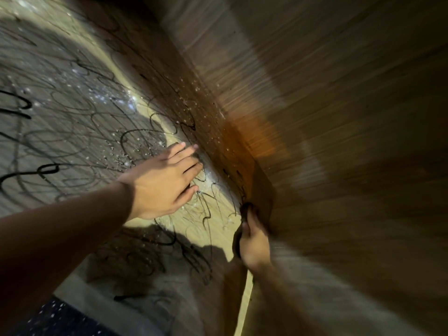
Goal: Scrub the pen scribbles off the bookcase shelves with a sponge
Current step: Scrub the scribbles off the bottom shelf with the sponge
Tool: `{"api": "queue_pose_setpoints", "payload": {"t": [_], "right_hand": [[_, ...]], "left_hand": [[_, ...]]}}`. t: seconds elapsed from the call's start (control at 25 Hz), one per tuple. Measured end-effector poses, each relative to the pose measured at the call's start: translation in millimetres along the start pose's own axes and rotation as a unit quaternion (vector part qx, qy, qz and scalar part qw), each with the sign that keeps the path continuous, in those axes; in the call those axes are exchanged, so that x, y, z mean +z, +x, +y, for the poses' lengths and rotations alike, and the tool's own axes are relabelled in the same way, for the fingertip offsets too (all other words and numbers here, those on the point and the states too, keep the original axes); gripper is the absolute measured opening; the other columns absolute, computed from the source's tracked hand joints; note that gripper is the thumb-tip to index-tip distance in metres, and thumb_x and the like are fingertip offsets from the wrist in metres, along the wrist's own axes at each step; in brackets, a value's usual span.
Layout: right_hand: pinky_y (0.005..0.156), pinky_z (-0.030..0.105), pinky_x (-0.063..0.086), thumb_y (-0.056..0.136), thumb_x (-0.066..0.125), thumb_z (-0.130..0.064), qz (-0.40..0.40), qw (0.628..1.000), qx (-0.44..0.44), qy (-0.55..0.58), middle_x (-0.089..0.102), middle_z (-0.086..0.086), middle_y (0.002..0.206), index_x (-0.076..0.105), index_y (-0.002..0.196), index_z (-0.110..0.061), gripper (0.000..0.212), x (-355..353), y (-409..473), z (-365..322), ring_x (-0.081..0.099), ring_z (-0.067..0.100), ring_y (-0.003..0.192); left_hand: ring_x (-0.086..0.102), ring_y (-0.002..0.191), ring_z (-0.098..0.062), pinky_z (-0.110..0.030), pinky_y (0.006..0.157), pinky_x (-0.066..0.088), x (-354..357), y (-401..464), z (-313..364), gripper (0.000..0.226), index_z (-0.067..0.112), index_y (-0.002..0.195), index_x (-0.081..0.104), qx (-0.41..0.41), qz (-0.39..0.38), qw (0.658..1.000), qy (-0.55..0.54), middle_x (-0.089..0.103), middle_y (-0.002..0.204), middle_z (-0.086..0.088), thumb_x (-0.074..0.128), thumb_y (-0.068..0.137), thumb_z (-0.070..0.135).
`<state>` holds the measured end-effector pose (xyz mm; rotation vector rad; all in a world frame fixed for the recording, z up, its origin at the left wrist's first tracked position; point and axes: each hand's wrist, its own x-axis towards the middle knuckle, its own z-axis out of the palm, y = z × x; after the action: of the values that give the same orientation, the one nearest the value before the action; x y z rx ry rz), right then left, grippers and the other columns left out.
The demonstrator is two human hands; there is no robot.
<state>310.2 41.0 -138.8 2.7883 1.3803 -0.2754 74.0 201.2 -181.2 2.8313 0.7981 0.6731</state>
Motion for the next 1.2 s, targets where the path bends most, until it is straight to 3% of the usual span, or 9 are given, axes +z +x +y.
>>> {"api": "queue_pose_setpoints", "payload": {"t": [0.08,0.32,0.48,0.56,0.8,0.92,1.04,1.12,1.2], "right_hand": [[0.117,0.032,0.019,0.104,0.028,-0.027,0.011,1.000,-0.023,-0.002,0.023,0.001,0.157,0.023,0.151,-0.017,0.049,1,-10,10,0.022,0.020,0.145],[0.115,0.045,0.022,0.102,0.031,-0.023,0.020,0.987,0.150,-0.051,0.020,0.007,0.158,0.019,0.152,-0.020,0.051,-2,80,12,0.020,0.031,0.143],[0.119,0.041,0.011,0.103,0.033,-0.023,0.022,0.998,0.062,0.016,0.024,0.002,0.156,0.025,0.151,-0.019,0.049,10,18,-6,0.021,0.026,0.145],[0.118,0.037,0.000,0.103,0.035,-0.019,0.065,0.998,-0.003,0.024,0.027,-0.002,0.154,0.030,0.149,-0.016,0.047,14,-23,-10,0.019,0.022,0.146],[0.116,0.044,0.018,0.103,0.029,-0.023,0.014,0.989,0.139,-0.044,0.022,0.011,0.157,0.018,0.152,-0.014,0.051,2,51,8,0.022,0.030,0.143],[0.118,0.044,0.012,0.103,0.032,-0.021,0.044,0.995,0.083,-0.043,0.026,0.010,0.156,0.023,0.151,-0.013,0.050,12,25,-4,0.025,0.029,0.142],[0.118,0.039,-0.001,0.101,0.038,-0.024,0.056,0.997,-0.004,0.046,0.029,-0.007,0.151,0.035,0.146,-0.024,0.045,22,-29,7,0.023,0.017,0.143],[0.118,0.048,0.017,0.096,0.039,-0.037,0.020,0.995,0.014,0.095,0.034,-0.004,0.151,0.034,0.143,-0.038,0.048,18,-12,23,0.033,0.022,0.139],[0.113,0.045,0.028,0.098,0.035,-0.034,0.006,0.993,0.105,0.061,0.037,0.007,0.151,0.031,0.146,-0.033,0.048,15,30,29,0.035,0.030,0.137]], "left_hand": [[0.038,0.138,-0.031,-0.046,0.117,0.025,1,0,0,0.067,0.003,0.135,0.052,-0.005,-0.012,1.000,-0.011,0.058,0.132,-0.018,0.014,0.099,0.044],[0.040,0.137,-0.032,-0.045,0.117,0.019,5,1,1,0.060,0.003,0.133,0.055,0.016,0.015,1.000,-0.003,0.059,0.130,-0.018,0.023,0.098,0.039],[0.019,0.147,-0.027,-0.044,0.122,0.009,7,2,0,0.062,0.009,0.147,0.035,0.014,-0.031,0.999,-0.013,0.043,0.148,-0.014,0.012,0.100,0.042],[0.023,0.146,-0.028,-0.044,0.121,0.014,6,2,-1,0.061,0.008,0.146,0.037,0.013,-0.036,0.999,-0.015,0.046,0.145,-0.015,0.014,0.100,0.041],[0.022,0.146,-0.024,-0.042,0.122,0.013,5,2,0,0.062,0.010,0.148,0.033,0.013,-0.068,0.998,0.012,0.039,0.150,-0.012,0.008,0.098,0.037],[0.024,0.146,-0.027,-0.041,0.122,0.010,0,2,-1,0.073,0.008,0.147,0.034,0.018,-0.066,0.998,-0.016,0.040,0.149,-0.014,-0.005,0.094,0.040],[0.028,0.144,-0.028,-0.040,0.120,0.011,-7,-1,0,0.064,0.007,0.145,0.038,0.012,-0.041,0.999,-0.008,0.044,0.146,-0.017,0.006,0.099,0.039],[0.012,0.148,-0.023,-0.032,0.117,-0.003,-11,-3,1,0.060,0.013,0.152,0.022,-0.001,-0.074,0.997,-0.009,0.026,0.156,-0.015,0.006,0.101,0.040],[0.001,0.149,-0.020,-0.029,0.114,-0.008,-18,-1,5,0.058,0.017,0.154,0.008,-0.015,-0.115,0.993,-0.016,0.011,0.161,-0.011,0.007,0.101,0.041]]}}
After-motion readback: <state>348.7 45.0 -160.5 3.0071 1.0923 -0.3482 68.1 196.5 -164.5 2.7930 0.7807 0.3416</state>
